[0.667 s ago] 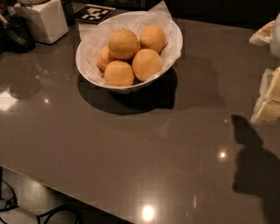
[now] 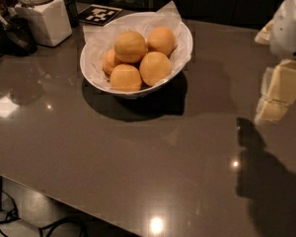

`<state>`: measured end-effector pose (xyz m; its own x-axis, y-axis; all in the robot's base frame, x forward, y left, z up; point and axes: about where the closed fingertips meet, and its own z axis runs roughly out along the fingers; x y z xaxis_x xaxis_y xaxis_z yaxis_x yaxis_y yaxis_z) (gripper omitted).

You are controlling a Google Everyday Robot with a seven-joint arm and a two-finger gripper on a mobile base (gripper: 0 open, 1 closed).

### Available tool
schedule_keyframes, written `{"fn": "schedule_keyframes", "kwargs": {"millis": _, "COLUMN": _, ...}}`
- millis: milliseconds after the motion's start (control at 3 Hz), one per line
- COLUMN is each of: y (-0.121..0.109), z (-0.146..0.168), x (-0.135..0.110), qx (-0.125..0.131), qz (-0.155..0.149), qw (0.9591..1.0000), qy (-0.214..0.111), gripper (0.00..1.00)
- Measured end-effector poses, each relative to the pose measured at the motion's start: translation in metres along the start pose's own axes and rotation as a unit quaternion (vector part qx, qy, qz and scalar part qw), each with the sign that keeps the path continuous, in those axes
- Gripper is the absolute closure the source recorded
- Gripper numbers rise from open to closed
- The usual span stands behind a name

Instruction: Pick orange from white bowl

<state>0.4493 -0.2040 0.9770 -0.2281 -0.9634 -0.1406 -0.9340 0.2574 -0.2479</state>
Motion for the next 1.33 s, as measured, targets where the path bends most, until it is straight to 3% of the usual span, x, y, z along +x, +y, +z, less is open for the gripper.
{"fn": "schedule_keyframes", "kwargs": {"millis": 333, "y": -0.019, "z": 0.014, "x": -0.029, "qx": -0.016, "qz": -0.014, "qw": 0.9988, "qy": 0.044, "gripper": 0.00}}
{"fn": "schedule_keyframes", "kwargs": {"millis": 667, "y": -0.038, "z": 0.029, "x": -0.066, "qx": -0.020, "qz": -0.052, "qw": 0.9967, "qy": 0.059, "gripper": 0.00}}
{"fn": "schedule_keyframes", "kwargs": {"millis": 1000, "y": -0.045, "z": 0.030, "x": -0.076, "qx": -0.007, "qz": -0.057, "qw": 0.9972, "qy": 0.048, "gripper": 0.00}}
{"fn": "schedule_keyframes", "kwargs": {"millis": 1333, "y": -0.053, "z": 0.028, "x": -0.095, "qx": -0.009, "qz": -0.058, "qw": 0.9980, "qy": 0.023, "gripper": 0.00}}
